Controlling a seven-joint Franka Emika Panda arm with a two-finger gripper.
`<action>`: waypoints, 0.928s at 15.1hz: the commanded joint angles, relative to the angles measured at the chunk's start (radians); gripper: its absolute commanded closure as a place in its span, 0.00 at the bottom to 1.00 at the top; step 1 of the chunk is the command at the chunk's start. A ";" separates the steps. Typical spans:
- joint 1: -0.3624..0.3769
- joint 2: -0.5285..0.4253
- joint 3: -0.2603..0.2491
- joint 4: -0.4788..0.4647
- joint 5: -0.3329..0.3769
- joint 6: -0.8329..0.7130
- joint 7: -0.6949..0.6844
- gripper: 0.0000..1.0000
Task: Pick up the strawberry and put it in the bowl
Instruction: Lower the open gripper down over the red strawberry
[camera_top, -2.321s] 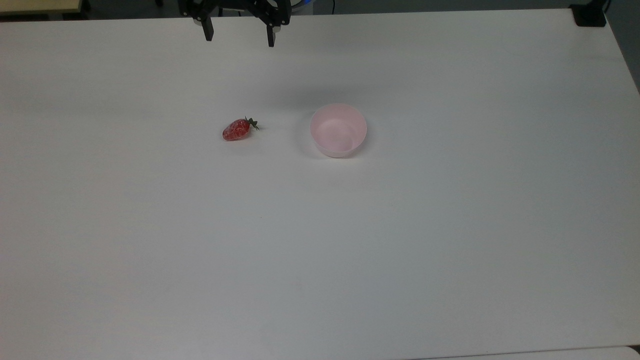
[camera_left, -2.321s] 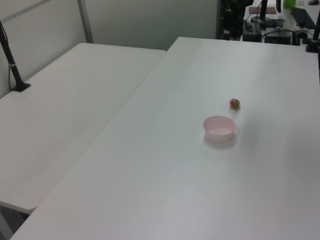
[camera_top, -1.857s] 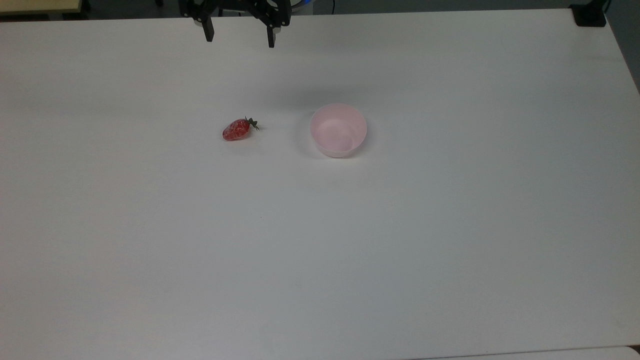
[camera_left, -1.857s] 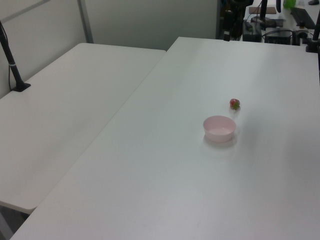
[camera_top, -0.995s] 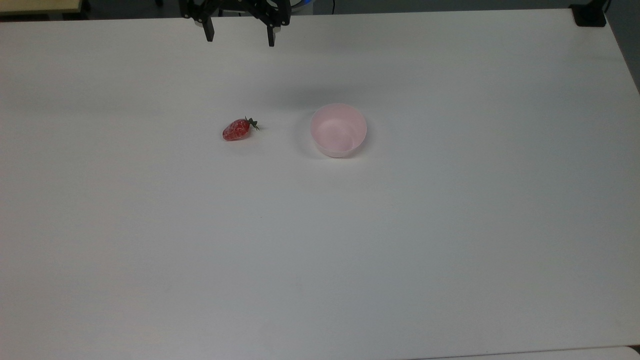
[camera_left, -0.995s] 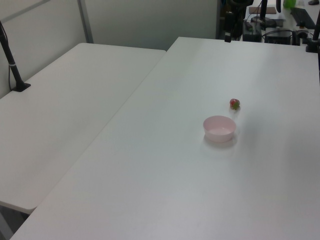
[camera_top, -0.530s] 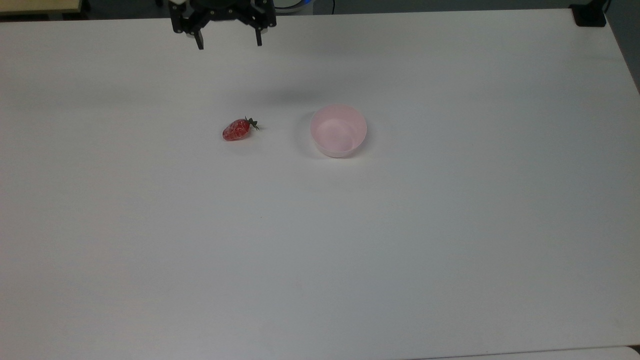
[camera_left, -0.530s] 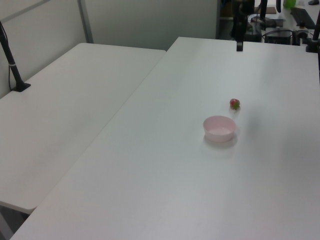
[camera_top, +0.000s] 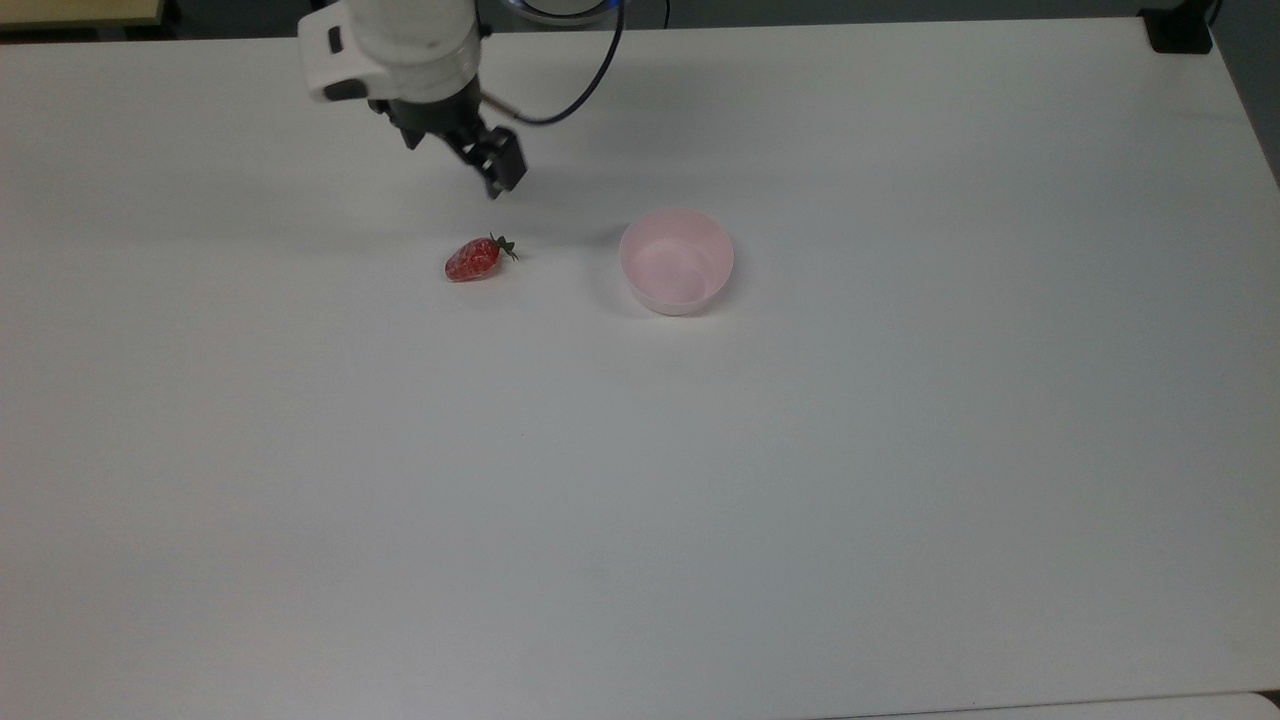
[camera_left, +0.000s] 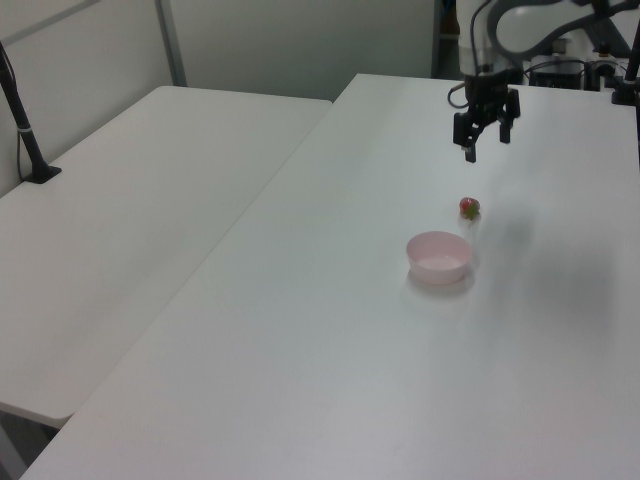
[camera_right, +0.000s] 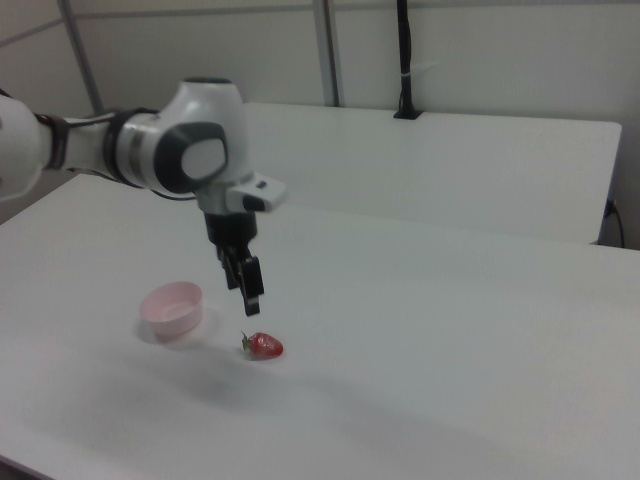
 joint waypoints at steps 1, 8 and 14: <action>-0.051 0.033 -0.024 -0.012 0.073 0.055 0.150 0.00; -0.041 0.134 -0.029 -0.057 0.079 0.239 0.332 0.02; -0.012 0.183 -0.023 -0.066 0.079 0.244 0.332 0.05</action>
